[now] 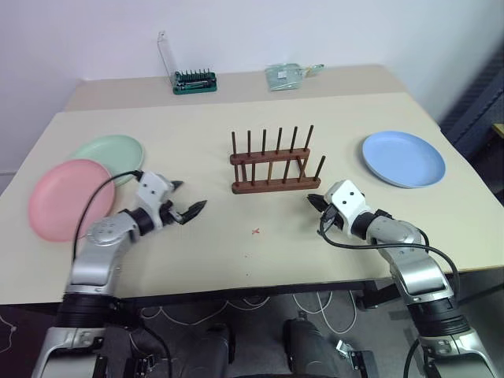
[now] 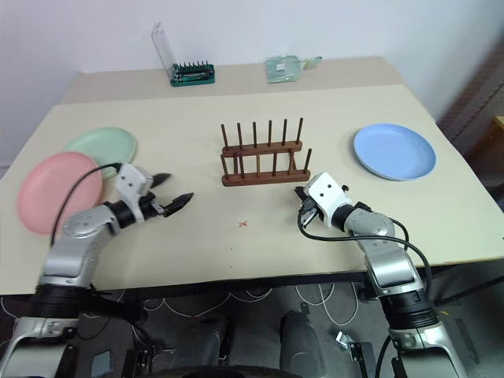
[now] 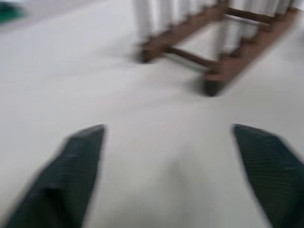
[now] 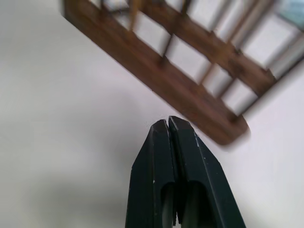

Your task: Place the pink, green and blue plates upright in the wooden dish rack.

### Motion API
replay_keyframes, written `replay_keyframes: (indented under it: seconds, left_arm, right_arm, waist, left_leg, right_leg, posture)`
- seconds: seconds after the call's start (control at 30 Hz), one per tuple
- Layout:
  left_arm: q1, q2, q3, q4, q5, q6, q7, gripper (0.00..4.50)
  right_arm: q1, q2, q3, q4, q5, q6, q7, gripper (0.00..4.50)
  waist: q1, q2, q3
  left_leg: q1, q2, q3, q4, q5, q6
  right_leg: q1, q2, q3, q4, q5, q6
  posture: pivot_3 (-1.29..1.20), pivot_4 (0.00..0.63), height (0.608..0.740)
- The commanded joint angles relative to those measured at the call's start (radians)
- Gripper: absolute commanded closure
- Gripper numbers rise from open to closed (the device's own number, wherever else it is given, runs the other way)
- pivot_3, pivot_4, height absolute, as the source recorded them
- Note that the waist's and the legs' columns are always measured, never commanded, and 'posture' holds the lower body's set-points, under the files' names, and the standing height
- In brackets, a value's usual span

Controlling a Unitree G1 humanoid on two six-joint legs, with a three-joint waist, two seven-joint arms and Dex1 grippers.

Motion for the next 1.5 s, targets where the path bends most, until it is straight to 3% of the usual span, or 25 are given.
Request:
replay_keyframes:
  seconds: [0.03, 0.17, 0.33, 0.5, 0.7, 0.8, 1.03, 1.43, 1.5]
  left_arm:
    - [0.007, 0.024, 0.285, -0.030, -0.035, 0.045, 0.238, 0.02]
    - [-0.008, 0.020, 0.467, 0.017, -0.035, 0.181, 0.485, 0.02]
    - [0.091, -0.002, 0.578, -0.003, -0.083, 0.307, 0.545, 0.02]
    - [0.079, -0.051, 0.677, 0.027, -0.154, 0.456, 0.671, 0.02]
    - [0.051, -0.059, 0.681, 0.071, -0.206, 0.521, 0.690, 0.02]
    - [0.025, -0.065, 0.655, 0.091, -0.215, 0.508, 0.677, 0.82]
    - [-0.002, -0.061, 0.643, 0.130, -0.215, 0.477, 0.675, 4.45]
    - [0.014, -0.089, 0.615, -0.023, -0.313, 0.333, 0.533, 4.48]
    - [-0.026, -0.074, 0.537, -0.114, -0.305, 0.323, 0.511, 4.50]
  right_arm:
    - [-0.055, 0.017, 0.026, -0.013, 0.018, -0.011, 0.033, 4.50]
    - [-0.092, 0.036, 0.057, 0.047, 0.006, -0.037, 0.053, 4.50]
    - [-0.141, 0.062, 0.085, 0.123, 0.003, -0.079, 0.077, 4.50]
    - [-0.166, 0.075, 0.092, 0.163, 0.001, -0.105, 0.082, 4.50]
    - [-0.159, 0.072, 0.086, 0.162, -0.001, -0.115, 0.079, 4.50]
    - [-0.148, 0.070, 0.078, 0.146, -0.002, -0.108, 0.066, 4.50]
    - [-0.118, 0.062, 0.071, 0.107, 0.000, -0.093, 0.053, 4.50]
    - [-0.090, -0.001, 0.058, -0.008, 0.037, -0.075, 0.116, 4.50]
    - [-0.142, -0.010, 0.066, -0.050, 0.057, -0.074, 0.158, 4.25]
  waist:
    - [-0.002, -0.003, 0.002]
    - [-0.006, -0.005, 0.002]
    - [-0.003, -0.006, 0.002]
    - [0.013, -0.012, 0.003]
    - [0.019, -0.013, 0.003]
    - [0.021, -0.013, 0.003]
    - [0.018, -0.013, 0.002]
    - [0.020, -0.015, 0.003]
    - [0.020, -0.015, 0.004]
  left_leg:
    - [0.000, 0.000, 0.000, 0.000, 0.000, 0.000]
    - [0.001, 0.001, -0.001, -0.001, 0.000, 0.000]
    - [0.000, -0.001, 0.000, -0.002, 0.000, -0.001]
    - [0.001, 0.000, -0.001, -0.001, 0.001, -0.004]
    - [0.001, 0.000, -0.001, -0.001, 0.000, -0.005]
    - [0.001, 0.000, -0.001, -0.001, 0.001, -0.006]
    - [0.001, 0.000, 0.000, -0.002, 0.000, -0.007]
    - [0.000, 0.000, 0.000, -0.002, 0.000, -0.007]
    - [0.000, 0.000, 0.000, -0.002, 0.000, -0.007]
  right_leg:
    - [0.000, 0.000, 0.000, 0.000, 0.000, 0.000]
    - [-0.001, 0.001, 0.000, 0.000, 0.000, 0.000]
    - [-0.001, 0.000, 0.000, 0.000, 0.000, 0.000]
    - [-0.001, 0.000, -0.001, 0.000, 0.000, 0.000]
    - [-0.001, 0.000, -0.001, 0.000, 0.000, 0.000]
    - [-0.001, 0.000, -0.001, 0.000, 0.000, 0.000]
    - [-0.001, 0.001, -0.001, 0.000, 0.000, 0.000]
    - [-0.001, 0.000, -0.001, 0.000, 0.000, 0.000]
    - [-0.001, 0.000, -0.001, 0.000, 0.000, 0.000]
  posture:
    - [0.00, 0.150, 0.740]
    - [0.00, 0.150, 0.740]
    - [0.00, 0.150, 0.740]
    - [0.00, 0.150, 0.740]
    - [0.00, 0.150, 0.740]
    - [0.00, 0.150, 0.740]
    - [0.00, 0.150, 0.740]
    - [0.00, 0.150, 0.740]
    - [0.00, 0.150, 0.740]
